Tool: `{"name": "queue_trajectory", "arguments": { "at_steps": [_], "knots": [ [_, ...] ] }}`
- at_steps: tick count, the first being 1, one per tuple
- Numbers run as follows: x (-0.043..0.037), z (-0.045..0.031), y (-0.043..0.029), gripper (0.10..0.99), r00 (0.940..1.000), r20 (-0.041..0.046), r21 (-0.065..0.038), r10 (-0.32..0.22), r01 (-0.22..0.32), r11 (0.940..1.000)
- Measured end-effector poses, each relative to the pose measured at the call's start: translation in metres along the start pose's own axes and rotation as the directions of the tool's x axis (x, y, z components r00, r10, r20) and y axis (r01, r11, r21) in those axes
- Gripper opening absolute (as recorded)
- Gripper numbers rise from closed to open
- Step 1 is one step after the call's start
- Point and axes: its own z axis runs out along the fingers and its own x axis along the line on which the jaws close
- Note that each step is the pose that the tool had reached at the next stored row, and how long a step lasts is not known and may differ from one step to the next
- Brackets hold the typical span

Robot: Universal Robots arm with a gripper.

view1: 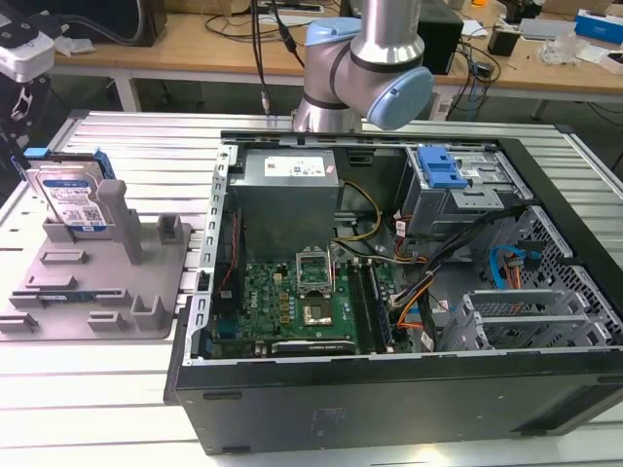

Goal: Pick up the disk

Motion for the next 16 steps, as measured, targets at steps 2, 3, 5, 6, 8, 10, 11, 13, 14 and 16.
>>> {"name": "queue_trajectory", "arguments": {
  "at_steps": [2,3,5,6,8,10,11,13,14,16],
  "knots": [
    [0.0,0.0001,0.0,0.357,0.9989,-0.0018,0.0,-0.047,0.047,0.9989],
    [0.0,0.0002,0.0,0.357,0.9957,-0.0036,0.0,-0.093,0.093,0.9957],
    [0.0,0.0004,0.0,0.541,0.9846,-0.0067,-0.001,-0.175,0.175,0.9846],
    [0.0,0.0005,0.0,0.541,0.9801,-0.0076,-0.001,-0.199,0.199,0.9801],
    [0.0,0.0006,0.0,0.541,0.9691,-0.009,0.0,-0.246,0.246,0.9692],
    [0.0,0.0008,0.0,0.541,0.9556,-0.0103,0.0,-0.294,0.294,0.9557],
    [0.0,0.0009,0.0,0.541,0.9505,-0.0106,0.001,-0.31,0.31,0.9506],
    [-0.0001,0.0019,-0.0001,0.541,0.926,-0.0097,0.007,-0.377,0.377,0.926],
    [0.0,0.0021,-0.0001,0.541,0.919,-0.0099,0.008,-0.394,0.394,0.919],
    [0.0,0.0026,-0.0001,0.541,0.9001,-0.0108,0.01,-0.436,0.436,0.9001]
  ]
}}
